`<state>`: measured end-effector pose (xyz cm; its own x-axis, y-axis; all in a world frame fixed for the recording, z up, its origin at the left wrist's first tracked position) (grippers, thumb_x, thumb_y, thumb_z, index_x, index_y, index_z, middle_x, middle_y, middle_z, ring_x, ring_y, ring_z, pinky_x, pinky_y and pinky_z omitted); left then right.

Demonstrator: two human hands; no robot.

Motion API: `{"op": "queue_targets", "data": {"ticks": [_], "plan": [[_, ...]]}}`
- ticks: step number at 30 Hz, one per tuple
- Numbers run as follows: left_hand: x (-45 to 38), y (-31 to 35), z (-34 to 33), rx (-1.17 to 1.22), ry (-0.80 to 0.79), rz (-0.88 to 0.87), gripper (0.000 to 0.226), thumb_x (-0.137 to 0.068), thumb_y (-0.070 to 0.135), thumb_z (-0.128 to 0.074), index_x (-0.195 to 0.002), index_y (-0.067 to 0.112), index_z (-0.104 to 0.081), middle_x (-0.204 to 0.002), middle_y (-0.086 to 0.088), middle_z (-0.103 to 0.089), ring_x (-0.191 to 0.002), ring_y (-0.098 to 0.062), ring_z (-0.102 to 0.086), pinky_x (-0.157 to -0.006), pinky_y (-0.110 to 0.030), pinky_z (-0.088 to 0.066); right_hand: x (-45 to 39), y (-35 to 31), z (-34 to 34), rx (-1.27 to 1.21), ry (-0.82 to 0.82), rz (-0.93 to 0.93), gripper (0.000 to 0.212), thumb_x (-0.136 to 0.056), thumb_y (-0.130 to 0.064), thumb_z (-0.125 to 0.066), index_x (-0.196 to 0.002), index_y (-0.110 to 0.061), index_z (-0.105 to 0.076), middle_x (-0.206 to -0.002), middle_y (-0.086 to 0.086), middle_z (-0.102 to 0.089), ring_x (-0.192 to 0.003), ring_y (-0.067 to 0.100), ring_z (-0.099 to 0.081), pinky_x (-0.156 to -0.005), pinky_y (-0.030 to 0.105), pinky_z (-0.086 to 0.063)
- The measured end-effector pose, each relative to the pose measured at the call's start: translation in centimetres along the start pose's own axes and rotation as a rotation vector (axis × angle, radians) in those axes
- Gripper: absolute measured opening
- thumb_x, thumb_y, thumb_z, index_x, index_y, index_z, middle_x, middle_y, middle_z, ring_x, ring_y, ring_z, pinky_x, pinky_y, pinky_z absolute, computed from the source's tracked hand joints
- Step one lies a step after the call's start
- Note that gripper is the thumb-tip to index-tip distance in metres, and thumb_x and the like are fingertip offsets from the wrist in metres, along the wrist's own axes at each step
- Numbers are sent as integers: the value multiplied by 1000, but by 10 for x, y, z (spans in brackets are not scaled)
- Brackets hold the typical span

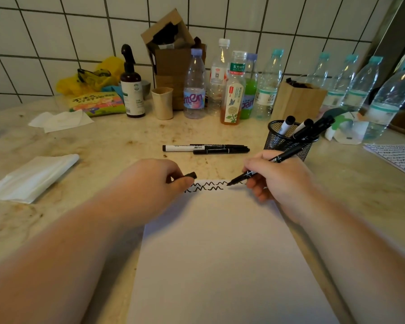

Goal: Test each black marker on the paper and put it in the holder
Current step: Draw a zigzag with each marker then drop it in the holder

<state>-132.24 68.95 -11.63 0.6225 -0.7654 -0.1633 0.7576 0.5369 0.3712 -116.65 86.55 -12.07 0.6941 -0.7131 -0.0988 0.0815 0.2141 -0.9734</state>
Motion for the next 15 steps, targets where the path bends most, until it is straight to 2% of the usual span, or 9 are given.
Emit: {"op": "queue_targets", "data": {"ticks": [4, 7, 11, 15], "plan": [[-1, -2, -3, -24, -10, 6, 33, -90, 62, -48, -79, 35, -64, -66, 10, -63, -60, -5, -57, -48, -25, -37, 0, 9, -3, 6, -5, -58, 24, -89, -12, -64, -69, -17, -77, -56, 9, -69, -45, 18, -63, -44, 27, -51], [-1, -2, -6, -45, -25, 5, 36, -91, 62, -47, -78, 33, -65, -64, 10, -63, -61, -6, -58, -50, -26, -38, -1, 12, -3, 21, 2, -74, 23, -90, -9, -65, -68, -9, -73, -59, 12, -71, -47, 21, -65, -46, 28, -53], [-2, -3, -7, -45, -21, -3, 38, -91, 61, -47, -75, 32, -64, -63, 9, -64, -61, -6, -58, -50, -26, -38, -2, 12, -6, 13, -9, -80, 15, -91, -5, -65, -79, 1, -71, -59, 13, -70, -47, 21, -65, -46, 29, -54], [-3, -3, -8, -56, -23, 0, 39, -92, 60, -46, -77, 30, -66, -63, 8, -65, -61, -8, -59, -49, -26, -38, -3, 13, -7, 23, -17, -83, 14, -92, -4, -64, -83, 6, -70, -58, 14, -70, -47, 21, -65, -46, 29, -56]]}}
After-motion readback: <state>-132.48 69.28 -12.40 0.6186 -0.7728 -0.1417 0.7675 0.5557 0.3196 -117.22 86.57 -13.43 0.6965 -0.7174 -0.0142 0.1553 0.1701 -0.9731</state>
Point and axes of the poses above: each hand's wrist, its own x-axis away from the middle knuckle, its own z-axis out of the back of the hand, y = z × x, the point moved 9 cm from there along -x, towards the middle knuckle
